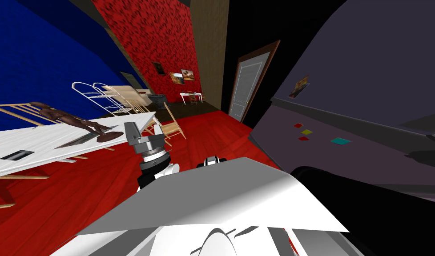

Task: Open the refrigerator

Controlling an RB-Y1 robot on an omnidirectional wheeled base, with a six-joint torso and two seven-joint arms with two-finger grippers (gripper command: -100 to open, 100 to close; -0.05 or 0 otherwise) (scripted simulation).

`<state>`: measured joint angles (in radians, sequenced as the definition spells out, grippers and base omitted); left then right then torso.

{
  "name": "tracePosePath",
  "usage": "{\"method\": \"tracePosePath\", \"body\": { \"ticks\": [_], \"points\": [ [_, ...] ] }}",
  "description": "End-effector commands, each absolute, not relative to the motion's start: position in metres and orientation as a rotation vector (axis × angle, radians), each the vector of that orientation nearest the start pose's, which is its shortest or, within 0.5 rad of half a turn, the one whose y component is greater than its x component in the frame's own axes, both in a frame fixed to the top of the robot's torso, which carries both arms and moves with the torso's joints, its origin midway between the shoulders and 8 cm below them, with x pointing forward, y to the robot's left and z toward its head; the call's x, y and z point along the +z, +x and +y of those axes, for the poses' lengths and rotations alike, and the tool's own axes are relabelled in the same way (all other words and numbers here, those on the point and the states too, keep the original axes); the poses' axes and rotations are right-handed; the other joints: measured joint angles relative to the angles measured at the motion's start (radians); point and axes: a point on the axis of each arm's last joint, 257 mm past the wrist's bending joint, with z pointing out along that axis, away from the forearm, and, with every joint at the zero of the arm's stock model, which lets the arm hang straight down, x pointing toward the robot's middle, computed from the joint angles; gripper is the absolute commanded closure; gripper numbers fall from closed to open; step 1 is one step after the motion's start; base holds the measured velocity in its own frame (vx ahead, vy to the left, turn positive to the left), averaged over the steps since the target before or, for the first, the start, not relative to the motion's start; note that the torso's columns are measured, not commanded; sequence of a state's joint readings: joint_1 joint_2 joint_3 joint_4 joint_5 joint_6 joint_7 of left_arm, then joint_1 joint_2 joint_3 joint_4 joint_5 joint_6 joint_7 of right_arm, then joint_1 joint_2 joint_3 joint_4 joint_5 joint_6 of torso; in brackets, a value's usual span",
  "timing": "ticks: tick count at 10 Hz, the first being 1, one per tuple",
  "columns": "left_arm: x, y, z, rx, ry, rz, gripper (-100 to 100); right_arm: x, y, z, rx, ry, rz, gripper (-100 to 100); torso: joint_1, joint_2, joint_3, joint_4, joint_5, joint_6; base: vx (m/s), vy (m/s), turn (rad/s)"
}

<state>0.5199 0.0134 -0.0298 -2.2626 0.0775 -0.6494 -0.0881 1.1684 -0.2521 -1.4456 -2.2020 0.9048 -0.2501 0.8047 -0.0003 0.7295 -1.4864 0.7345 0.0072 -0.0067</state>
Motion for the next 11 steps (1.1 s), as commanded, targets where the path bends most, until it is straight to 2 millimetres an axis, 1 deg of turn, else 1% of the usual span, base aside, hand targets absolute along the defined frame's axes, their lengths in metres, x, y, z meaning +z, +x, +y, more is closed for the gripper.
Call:
{"method": "tracePosePath", "body": {
  "ticks": [1,2,3,4,5,6,7,8,9,10,11],
  "points": [
    [0.037,0.319,0.278,-1.310,-0.583,0.512,0,0.137,0.017,-0.659,-1.948,-0.582,1.521,100,0.000,-0.003,-0.002,-0.001,0.000,-0.001,0.241,0.121,-0.044],
    [0.037,0.319,0.278,-1.310,-0.583,0.512,0,0.138,0.005,-0.663,-1.976,-0.560,1.539,100,-0.001,-0.005,-0.005,-0.003,0.000,-0.004,0.226,0.154,-0.013],
    [0.037,0.319,0.278,-1.310,-0.583,0.512,0,0.138,0.005,-0.663,-1.976,-0.560,1.539,100,0.001,-0.007,-0.005,-0.003,-0.001,-0.004,0.239,0.131,-0.034],
    [0.037,0.319,0.278,-1.310,-0.583,0.512,0,0.139,-0.008,-0.666,-2.004,-0.538,1.556,100,-0.001,-0.009,-0.008,-0.004,0.000,-0.006,0.222,0.182,-0.012],
    [0.037,0.319,0.278,-1.310,-0.583,0.512,0,0.139,-0.008,-0.666,-2.004,-0.538,1.556,100,0.002,-0.010,-0.008,-0.005,0.000,-0.006,0.216,0.203,-0.004],
    [0.037,0.319,0.278,-1.310,-0.583,0.512,0,0.140,-0.020,-0.669,-2.033,-0.515,1.573,100,0.003,-0.009,-0.007,-0.004,0.001,-0.005,0.254,0.177,-0.009],
    [0.037,0.319,0.278,-1.310,-0.583,0.512,0,0.140,-0.020,-0.669,-2.033,-0.515,1.573,100,0.001,-0.008,-0.006,-0.004,0.001,-0.003,0.245,0.183,-0.026],
    [0.037,0.319,0.278,-1.310,-0.583,0.512,0,0.141,-0.033,-0.672,-2.062,-0.493,1.589,100,0.001,-0.006,-0.006,-0.004,0.001,-0.005,0.272,0.185,-0.017],
    [0.037,0.319,0.278,-1.310,-0.583,0.512,0,0.141,-0.033,-0.672,-2.062,-0.493,1.589,100,0.001,-0.007,-0.007,-0.004,0.002,-0.004,0.268,0.137,-0.036],
    [0.037,0.319,0.278,-1.310,-0.583,0.512,0,0.144,-0.038,-0.670,-2.044,-0.487,1.608,-100,-0.001,-0.007,-0.008,-0.004,0.003,-0.005,0.113,0.057,-0.113],
    [0.037,0.319,0.278,-1.310,-0.582,0.512,0,0.153,-0.040,-0.668,-2.039,-0.489,1.607,-100,-0.004,0.000,-0.004,-0.002,0.002,-0.004,0.004,-0.025,-0.051]
  ]
}}
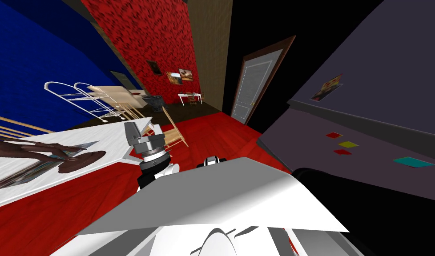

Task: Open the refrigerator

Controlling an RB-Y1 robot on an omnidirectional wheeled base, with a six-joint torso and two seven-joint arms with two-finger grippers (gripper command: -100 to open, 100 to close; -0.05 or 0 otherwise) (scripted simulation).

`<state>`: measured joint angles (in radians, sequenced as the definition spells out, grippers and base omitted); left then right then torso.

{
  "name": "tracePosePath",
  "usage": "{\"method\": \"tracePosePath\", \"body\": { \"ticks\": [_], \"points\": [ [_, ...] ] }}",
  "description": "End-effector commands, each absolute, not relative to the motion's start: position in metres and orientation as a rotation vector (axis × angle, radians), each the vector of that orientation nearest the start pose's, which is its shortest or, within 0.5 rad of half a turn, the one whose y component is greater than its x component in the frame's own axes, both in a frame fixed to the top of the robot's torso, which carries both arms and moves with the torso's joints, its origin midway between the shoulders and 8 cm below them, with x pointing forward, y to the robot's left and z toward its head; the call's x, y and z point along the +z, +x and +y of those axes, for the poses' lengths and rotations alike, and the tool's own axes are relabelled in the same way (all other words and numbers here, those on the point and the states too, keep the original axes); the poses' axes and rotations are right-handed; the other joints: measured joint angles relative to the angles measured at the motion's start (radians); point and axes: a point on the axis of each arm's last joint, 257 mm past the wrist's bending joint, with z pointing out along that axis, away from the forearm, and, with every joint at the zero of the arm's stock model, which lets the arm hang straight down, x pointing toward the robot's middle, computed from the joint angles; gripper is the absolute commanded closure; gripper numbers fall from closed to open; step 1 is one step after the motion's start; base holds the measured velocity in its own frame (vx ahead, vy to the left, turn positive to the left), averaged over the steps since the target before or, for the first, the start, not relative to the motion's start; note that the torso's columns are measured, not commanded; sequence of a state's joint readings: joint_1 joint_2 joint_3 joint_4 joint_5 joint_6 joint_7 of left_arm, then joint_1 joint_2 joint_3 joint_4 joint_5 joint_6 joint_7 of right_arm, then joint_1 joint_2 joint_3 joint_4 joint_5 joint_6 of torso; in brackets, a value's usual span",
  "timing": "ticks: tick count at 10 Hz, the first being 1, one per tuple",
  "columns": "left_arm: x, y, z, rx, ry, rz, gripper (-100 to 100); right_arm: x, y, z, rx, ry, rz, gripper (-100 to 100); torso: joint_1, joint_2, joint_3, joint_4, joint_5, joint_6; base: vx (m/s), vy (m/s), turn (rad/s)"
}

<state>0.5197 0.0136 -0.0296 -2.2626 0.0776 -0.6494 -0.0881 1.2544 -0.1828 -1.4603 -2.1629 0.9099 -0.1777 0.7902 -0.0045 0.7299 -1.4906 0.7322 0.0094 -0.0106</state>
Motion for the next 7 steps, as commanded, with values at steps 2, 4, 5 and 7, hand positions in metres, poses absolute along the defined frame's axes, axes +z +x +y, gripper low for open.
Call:
{"method": "tracePosePath", "body": {
  "ticks": [2,4,5,7],
  "points": [
    [0.037,0.319,0.278,-1.310,-0.582,0.512,0,0.163,-0.041,-0.665,-2.034,-0.491,1.607,-100,-0.002,0.011,0.015,0.006,-0.010,0.008,0.002,-0.052,-0.029],
    [0.037,0.319,0.278,-1.310,-0.582,0.512,0,0.178,-0.041,-0.660,-2.025,-0.496,1.606,-100,0.003,0.006,0.010,0.004,-0.006,0.007,0.022,-0.035,-0.056],
    [0.037,0.319,0.278,-1.310,-0.582,0.512,0,0.169,-0.042,-0.662,-2.022,-0.496,1.617,-100,0.008,0.002,0.007,0.003,-0.003,0.007,0.003,-0.017,-0.025],
    [0.037,0.319,0.278,-1.310,-0.582,0.512,0,0.168,-0.043,-0.662,-2.019,-0.488,1.621,0,0.009,0.003,0.009,0.003,-0.005,0.008,-0.003,-0.001,-0.007]
  ]
}}
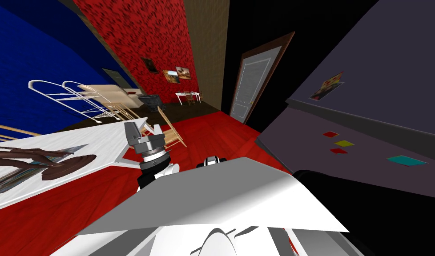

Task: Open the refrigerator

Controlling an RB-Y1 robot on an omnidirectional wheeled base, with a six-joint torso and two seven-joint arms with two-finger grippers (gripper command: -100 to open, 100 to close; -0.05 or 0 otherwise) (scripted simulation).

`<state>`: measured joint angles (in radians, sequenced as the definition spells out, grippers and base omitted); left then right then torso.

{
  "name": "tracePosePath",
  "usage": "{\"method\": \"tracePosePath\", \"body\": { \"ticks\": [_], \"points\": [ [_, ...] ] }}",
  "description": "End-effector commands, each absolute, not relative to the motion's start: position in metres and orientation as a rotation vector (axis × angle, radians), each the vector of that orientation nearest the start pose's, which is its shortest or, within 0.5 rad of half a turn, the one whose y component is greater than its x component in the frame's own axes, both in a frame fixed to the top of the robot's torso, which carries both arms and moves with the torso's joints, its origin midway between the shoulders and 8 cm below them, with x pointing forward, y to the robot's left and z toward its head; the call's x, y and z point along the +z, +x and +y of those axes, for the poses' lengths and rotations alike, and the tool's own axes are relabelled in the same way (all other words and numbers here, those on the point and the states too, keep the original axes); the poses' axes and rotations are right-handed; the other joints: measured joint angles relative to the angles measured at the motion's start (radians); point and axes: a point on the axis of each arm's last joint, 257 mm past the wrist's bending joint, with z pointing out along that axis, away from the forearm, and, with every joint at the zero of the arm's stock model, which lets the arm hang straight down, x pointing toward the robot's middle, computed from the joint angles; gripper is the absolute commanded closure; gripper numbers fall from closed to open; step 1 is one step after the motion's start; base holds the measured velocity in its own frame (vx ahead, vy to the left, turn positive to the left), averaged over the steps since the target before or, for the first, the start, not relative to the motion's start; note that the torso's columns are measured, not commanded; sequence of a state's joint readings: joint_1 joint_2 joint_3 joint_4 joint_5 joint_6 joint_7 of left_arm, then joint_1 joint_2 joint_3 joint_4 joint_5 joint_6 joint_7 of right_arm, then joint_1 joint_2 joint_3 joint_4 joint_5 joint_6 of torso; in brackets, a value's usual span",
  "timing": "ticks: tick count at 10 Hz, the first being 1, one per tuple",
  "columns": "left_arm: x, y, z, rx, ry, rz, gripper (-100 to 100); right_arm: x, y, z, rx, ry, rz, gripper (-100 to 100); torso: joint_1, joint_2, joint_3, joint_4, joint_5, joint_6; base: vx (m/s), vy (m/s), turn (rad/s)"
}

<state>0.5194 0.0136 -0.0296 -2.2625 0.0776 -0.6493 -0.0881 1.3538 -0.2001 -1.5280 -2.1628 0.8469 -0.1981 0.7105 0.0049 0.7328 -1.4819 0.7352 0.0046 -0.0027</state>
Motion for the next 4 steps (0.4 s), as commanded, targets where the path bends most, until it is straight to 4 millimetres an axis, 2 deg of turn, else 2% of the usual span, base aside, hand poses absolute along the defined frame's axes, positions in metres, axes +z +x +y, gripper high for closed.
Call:
{"method": "tracePosePath", "body": {
  "ticks": [1,4],
  "points": [
    [0.0372,0.3193,0.2783,-1.310,-0.582,0.512,0,0.1673,-0.0438,-0.6624,-2.016,-0.486,1.623,0,-0.001,0.001,0.001,0.000,0.000,0.001,0.000,0.000,0.000],
    [0.0372,0.3193,0.2783,-1.310,-0.582,0.512,0,0.1646,-0.0444,-0.6628,-2.010,-0.482,1.628,0,-0.003,0.003,0.003,0.002,-0.002,0.002,0.000,0.000,0.000]
  ]
}}
